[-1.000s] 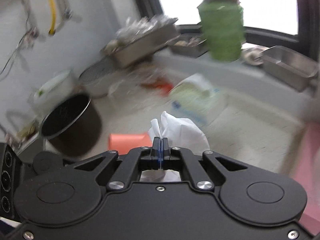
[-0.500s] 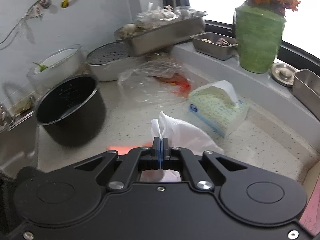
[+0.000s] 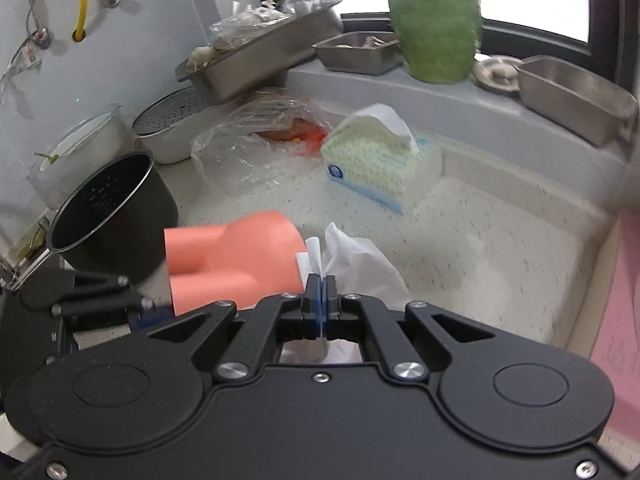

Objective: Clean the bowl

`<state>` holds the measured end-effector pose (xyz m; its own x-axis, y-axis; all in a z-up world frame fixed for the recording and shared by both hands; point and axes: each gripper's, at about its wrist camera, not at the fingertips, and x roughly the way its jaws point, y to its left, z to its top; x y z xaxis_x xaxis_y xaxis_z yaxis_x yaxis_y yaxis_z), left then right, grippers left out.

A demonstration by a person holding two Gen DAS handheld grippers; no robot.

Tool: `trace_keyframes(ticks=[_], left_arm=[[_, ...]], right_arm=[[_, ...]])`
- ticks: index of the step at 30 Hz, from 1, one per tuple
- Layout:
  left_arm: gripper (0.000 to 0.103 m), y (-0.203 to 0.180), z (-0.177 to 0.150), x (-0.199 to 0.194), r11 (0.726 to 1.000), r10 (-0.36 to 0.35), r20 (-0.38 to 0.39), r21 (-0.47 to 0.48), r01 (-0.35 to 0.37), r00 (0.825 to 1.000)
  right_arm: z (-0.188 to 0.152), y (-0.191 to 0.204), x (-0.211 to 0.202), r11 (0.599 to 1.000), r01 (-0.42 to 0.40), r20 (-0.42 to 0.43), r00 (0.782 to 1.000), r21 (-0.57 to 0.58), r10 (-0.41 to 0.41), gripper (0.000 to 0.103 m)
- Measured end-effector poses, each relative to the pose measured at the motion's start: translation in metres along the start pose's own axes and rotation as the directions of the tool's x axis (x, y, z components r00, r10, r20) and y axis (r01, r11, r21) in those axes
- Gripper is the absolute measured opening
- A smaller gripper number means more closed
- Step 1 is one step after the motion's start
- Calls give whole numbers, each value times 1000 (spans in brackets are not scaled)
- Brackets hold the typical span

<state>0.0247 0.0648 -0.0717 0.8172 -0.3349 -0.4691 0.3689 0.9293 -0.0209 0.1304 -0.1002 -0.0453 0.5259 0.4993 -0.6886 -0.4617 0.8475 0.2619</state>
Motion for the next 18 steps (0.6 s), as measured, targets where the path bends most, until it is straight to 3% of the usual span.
trace_keyframes(ticks=[7, 9, 11, 12, 15, 18], left_arm=[[5, 16, 8, 1, 983, -15, 0, -184, 15, 1000], [5, 29, 11, 2, 941, -41, 9, -336, 41, 999], [5, 37, 12, 4, 904, -56, 18, -423, 58, 998], [5, 43, 12, 4, 872, -66, 28, -484, 71, 997], [5, 48, 13, 6, 834, -67, 41, -546, 78, 997], [5, 43, 18, 8, 860, -69, 19, -506, 69, 997]], right_arm=[[-24, 5, -7, 998, -31, -1, 1000, 56, 31, 1], [-26, 9, -10, 998, -39, 4, 999, 58, 39, 1], [-27, 12, -12, 997, -46, 11, 999, 64, 45, 1], [-27, 13, -13, 997, -48, 16, 999, 67, 47, 1], [-28, 16, -15, 996, -58, 23, 998, 73, 56, 1], [-32, 20, -14, 997, -57, 9, 998, 56, 56, 1]])
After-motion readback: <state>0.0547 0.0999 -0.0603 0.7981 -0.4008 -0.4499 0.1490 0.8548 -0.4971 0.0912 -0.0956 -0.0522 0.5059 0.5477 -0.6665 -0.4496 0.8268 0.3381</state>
